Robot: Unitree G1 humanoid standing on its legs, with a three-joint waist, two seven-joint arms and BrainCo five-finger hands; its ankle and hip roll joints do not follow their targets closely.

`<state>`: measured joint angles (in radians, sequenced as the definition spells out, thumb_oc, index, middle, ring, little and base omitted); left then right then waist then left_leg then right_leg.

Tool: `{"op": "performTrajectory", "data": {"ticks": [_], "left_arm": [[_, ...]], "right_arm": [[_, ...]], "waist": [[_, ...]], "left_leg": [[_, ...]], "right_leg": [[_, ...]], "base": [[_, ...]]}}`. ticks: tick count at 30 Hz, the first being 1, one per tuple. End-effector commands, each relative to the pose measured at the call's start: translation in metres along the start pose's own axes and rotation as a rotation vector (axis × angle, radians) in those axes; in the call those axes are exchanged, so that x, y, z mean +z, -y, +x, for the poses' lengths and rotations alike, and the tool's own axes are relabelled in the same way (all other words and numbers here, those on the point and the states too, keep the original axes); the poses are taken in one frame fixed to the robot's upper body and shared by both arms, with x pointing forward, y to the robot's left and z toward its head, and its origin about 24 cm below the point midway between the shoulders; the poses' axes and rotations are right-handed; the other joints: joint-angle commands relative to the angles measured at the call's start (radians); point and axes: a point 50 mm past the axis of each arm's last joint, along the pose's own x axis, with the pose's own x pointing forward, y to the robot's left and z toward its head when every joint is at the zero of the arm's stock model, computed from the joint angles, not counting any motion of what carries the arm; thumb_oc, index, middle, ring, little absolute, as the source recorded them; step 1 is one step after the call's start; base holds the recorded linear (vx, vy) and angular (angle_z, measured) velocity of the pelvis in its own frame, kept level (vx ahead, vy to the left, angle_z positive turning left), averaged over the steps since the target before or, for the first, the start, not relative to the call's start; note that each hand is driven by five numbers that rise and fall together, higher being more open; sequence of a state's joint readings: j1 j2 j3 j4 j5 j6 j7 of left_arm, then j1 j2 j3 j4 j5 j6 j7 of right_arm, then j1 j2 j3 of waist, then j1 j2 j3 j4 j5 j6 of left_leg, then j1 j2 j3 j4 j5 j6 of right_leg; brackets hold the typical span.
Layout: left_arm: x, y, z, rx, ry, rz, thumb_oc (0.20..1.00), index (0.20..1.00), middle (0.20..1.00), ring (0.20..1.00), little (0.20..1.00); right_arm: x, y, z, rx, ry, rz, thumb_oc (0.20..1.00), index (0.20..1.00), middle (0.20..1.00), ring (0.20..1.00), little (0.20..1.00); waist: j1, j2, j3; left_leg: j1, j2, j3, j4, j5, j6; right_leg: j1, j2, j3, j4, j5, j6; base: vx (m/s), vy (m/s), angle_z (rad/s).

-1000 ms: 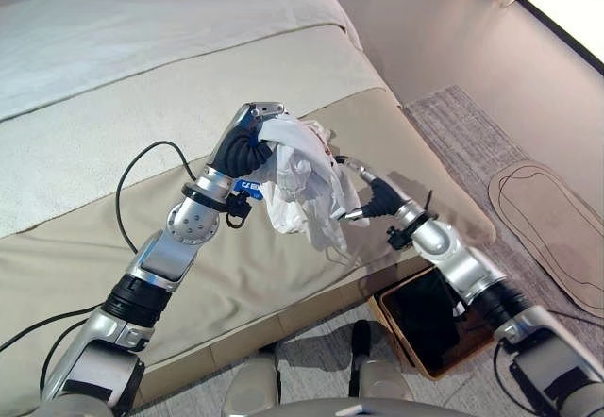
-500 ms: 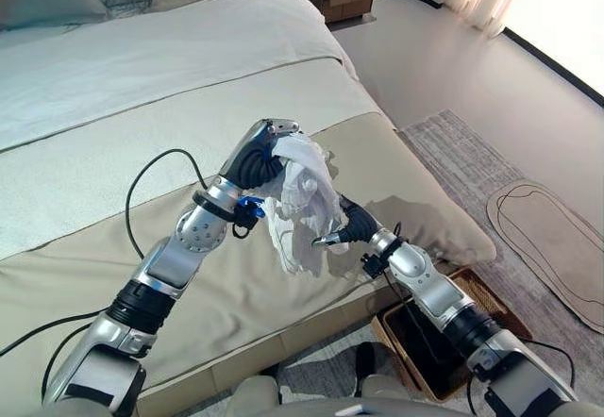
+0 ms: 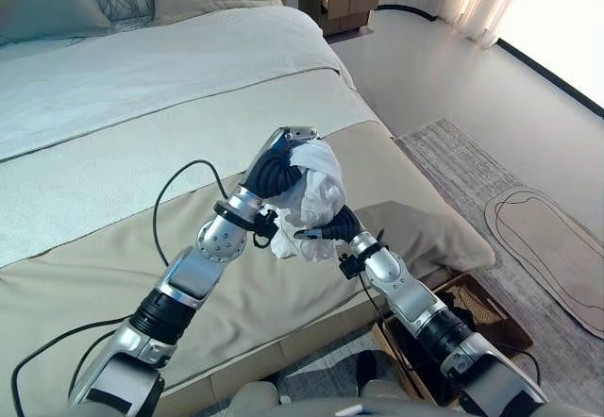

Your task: Pick up clothes into the bucket

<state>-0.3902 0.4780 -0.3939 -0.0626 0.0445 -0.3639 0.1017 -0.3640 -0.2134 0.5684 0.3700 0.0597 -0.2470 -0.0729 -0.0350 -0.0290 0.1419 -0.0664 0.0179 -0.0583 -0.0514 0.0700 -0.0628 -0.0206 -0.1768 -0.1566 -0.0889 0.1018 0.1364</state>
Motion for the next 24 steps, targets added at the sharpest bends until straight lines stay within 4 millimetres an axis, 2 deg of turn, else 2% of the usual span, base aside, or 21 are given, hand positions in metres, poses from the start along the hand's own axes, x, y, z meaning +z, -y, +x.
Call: {"op": "performTrajectory", "data": {"ticks": [1, 3, 4, 5, 10, 11, 14, 16, 17, 19, 24], "left_arm": [[0.033, -0.005, 0.015, 0.078, 0.172, -0.132, 0.200, 0.200, 0.200, 0.200, 0.200], [0.035, -0.005, 0.015, 0.073, 0.182, -0.148, 0.200, 0.200, 0.200, 0.200, 0.200], [0.039, -0.004, 0.015, 0.071, 0.196, -0.184, 0.200, 0.200, 0.200, 0.200, 0.200], [0.039, -0.004, 0.015, 0.071, 0.196, -0.184, 0.200, 0.200, 0.200, 0.200, 0.200], [0.040, -0.010, 0.013, 0.086, 0.202, -0.180, 0.200, 0.200, 0.200, 0.200, 0.200], [0.040, -0.016, 0.011, 0.099, 0.203, -0.162, 0.200, 0.200, 0.200, 0.200, 0.200], [0.038, -0.020, 0.008, 0.112, 0.195, -0.154, 0.200, 0.200, 0.200, 0.200, 0.200], [0.036, -0.028, 0.003, 0.140, 0.184, -0.174, 0.200, 0.200, 0.200, 0.200, 0.200], [0.036, -0.027, 0.002, 0.139, 0.184, -0.175, 0.200, 0.200, 0.200, 0.200, 0.200], [0.033, -0.031, -0.003, 0.156, 0.169, -0.206, 0.200, 0.200, 0.200, 0.200, 0.200], [0.005, -0.033, -0.024, 0.233, 0.025, -0.273, 0.200, 0.200, 0.200, 0.200, 0.200]], "right_arm": [[0.029, -0.007, 0.020, 0.012, 0.116, 0.010, 1.000, 1.000, 1.000, 1.000, 1.000], [0.029, -0.007, 0.021, 0.010, 0.116, 0.011, 1.000, 1.000, 1.000, 1.000, 1.000], [0.028, -0.007, 0.021, 0.012, 0.111, 0.014, 0.642, 0.642, 0.642, 0.642, 0.642], [0.028, -0.007, 0.021, 0.012, 0.111, 0.014, 0.200, 0.200, 0.200, 0.200, 0.200], [0.018, 0.002, 0.015, -0.020, 0.073, -0.049, 0.200, 0.200, 0.200, 0.200, 0.200], [0.009, 0.012, 0.008, -0.054, 0.043, -0.052, 0.200, 0.200, 0.200, 0.200, 0.200], [0.000, 0.021, -0.001, -0.097, 0.006, -0.045, 0.200, 0.200, 0.200, 0.200, 0.200], [-0.017, 0.040, -0.019, -0.206, -0.058, 0.019, 0.200, 0.200, 0.200, 0.200, 0.200], [-0.017, 0.040, -0.019, -0.205, -0.059, 0.019, 0.200, 0.200, 0.200, 0.200, 0.200], [-0.023, 0.055, -0.031, -0.278, -0.078, 0.051, 0.200, 0.200, 0.200, 0.200, 0.200], [-0.032, 0.093, -0.066, -0.514, -0.075, 0.156, 0.200, 0.200, 0.200, 0.200, 0.200]], "waist": [[0.027, -0.023, -0.028], [0.028, -0.023, -0.029], [0.029, -0.024, -0.031], [0.029, -0.024, -0.031], [0.030, -0.026, -0.036], [0.029, -0.027, -0.040], [0.026, -0.028, -0.044], [0.019, -0.031, -0.048], [0.020, -0.031, -0.048], [0.015, -0.032, -0.051], [0.000, -0.036, -0.056]], "left_leg": [[0.008, -0.009, 0.046, 0.070, -0.085, 0.015], [0.008, -0.008, 0.046, 0.070, -0.085, 0.015], [0.010, -0.007, 0.045, 0.070, -0.086, 0.015], [0.010, -0.007, 0.045, 0.070, -0.086, 0.015], [0.015, -0.006, 0.046, 0.072, -0.089, 0.015], [0.018, -0.006, 0.046, 0.072, -0.091, 0.015], [0.023, -0.004, 0.047, 0.072, -0.093, 0.015], [0.028, -0.003, 0.048, 0.072, -0.095, 0.016], [0.029, -0.003, 0.048, 0.072, -0.095, 0.016], [0.032, -0.002, 0.051, 0.073, -0.097, 0.015], [0.044, 0.001, 0.059, 0.074, -0.103, 0.017]], "right_leg": [[-0.017, -0.024, -0.025, 0.055, -0.006, 0.035], [-0.017, -0.023, -0.026, 0.054, -0.006, 0.035], [-0.014, -0.023, -0.027, 0.052, -0.006, 0.035], [-0.014, -0.023, -0.027, 0.052, -0.006, 0.035], [-0.008, -0.021, -0.028, 0.052, -0.007, 0.035], [-0.005, -0.021, -0.029, 0.052, -0.009, 0.036], [0.000, -0.020, -0.028, 0.051, -0.009, 0.036], [0.004, -0.020, -0.027, 0.052, -0.010, 0.037], [0.004, -0.020, -0.027, 0.052, -0.010, 0.037], [0.004, -0.020, -0.025, 0.054, -0.010, 0.037], [0.011, -0.017, -0.015, 0.054, -0.011, 0.037]], "base": [[0.00, 0.000, 0.00], [0.00, 0.000, 0.00], [0.00, 0.000, 0.00], [0.00, 0.000, 0.00], [0.00, 0.000, 0.00], [0.00, 0.000, 0.00], [0.00, 0.000, 0.00], [0.00, 0.000, 0.00], [0.00, 0.000, 0.00], [0.00, 0.000, 0.00], [0.00, 0.001, -0.04]]}}
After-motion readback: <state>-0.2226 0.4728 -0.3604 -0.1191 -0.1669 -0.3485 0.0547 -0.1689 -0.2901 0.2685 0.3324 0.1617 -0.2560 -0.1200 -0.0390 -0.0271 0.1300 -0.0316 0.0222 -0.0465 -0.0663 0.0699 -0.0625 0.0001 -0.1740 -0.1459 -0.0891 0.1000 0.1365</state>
